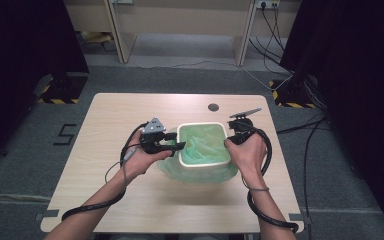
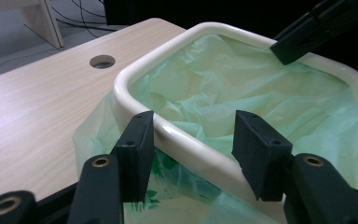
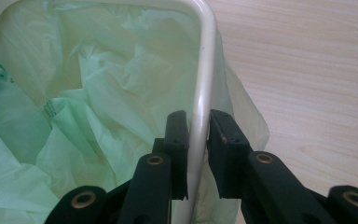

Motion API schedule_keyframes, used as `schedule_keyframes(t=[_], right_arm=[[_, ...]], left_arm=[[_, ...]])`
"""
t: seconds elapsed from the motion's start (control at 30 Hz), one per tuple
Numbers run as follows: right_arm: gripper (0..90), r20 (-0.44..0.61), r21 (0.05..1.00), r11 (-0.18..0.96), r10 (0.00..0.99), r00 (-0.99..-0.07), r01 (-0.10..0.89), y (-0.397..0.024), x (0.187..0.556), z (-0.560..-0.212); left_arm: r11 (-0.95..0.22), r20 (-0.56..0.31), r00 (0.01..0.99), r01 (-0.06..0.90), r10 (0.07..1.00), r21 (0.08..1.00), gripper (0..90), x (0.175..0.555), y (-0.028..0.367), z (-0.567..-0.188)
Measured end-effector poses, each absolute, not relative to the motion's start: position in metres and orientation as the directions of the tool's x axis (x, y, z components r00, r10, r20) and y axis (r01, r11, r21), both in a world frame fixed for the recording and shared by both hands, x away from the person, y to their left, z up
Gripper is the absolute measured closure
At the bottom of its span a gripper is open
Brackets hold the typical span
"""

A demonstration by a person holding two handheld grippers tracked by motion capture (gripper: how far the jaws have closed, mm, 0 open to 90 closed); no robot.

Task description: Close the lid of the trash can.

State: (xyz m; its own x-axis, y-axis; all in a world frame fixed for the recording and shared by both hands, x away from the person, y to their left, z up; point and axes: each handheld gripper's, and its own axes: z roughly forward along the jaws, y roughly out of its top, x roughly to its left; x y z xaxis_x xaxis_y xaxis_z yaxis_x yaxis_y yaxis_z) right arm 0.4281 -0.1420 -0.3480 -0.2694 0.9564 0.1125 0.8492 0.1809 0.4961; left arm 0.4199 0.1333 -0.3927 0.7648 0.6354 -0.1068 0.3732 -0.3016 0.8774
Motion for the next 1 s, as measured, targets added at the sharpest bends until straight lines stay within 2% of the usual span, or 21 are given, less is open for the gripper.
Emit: schedule_keyframes(t=[0.6,0.73,1.0], right_arm=[[77.3,0.108,0.486,0.185,0.957,-0.269,0.854,-0.141,0.429,-0.357],[70.1,0.121,0.503,0.187,0.951,-0.283,0.844,-0.142,0.426,-0.355],[74.7,0.114,0.522,0.201,0.947,-0.301,0.829,-0.145,0.419,-0.353]], left_arm=[[-0.321,-0.083,0.762,0.365,0.642,0.874,48.6,0.425,0.132,-0.396],[-0.313,-0.082,0.762,0.358,0.642,0.88,46.1,0.419,0.132,-0.393],[-0.324,-0.07,0.768,0.348,0.636,0.88,43.7,0.409,0.134,-0.388]])
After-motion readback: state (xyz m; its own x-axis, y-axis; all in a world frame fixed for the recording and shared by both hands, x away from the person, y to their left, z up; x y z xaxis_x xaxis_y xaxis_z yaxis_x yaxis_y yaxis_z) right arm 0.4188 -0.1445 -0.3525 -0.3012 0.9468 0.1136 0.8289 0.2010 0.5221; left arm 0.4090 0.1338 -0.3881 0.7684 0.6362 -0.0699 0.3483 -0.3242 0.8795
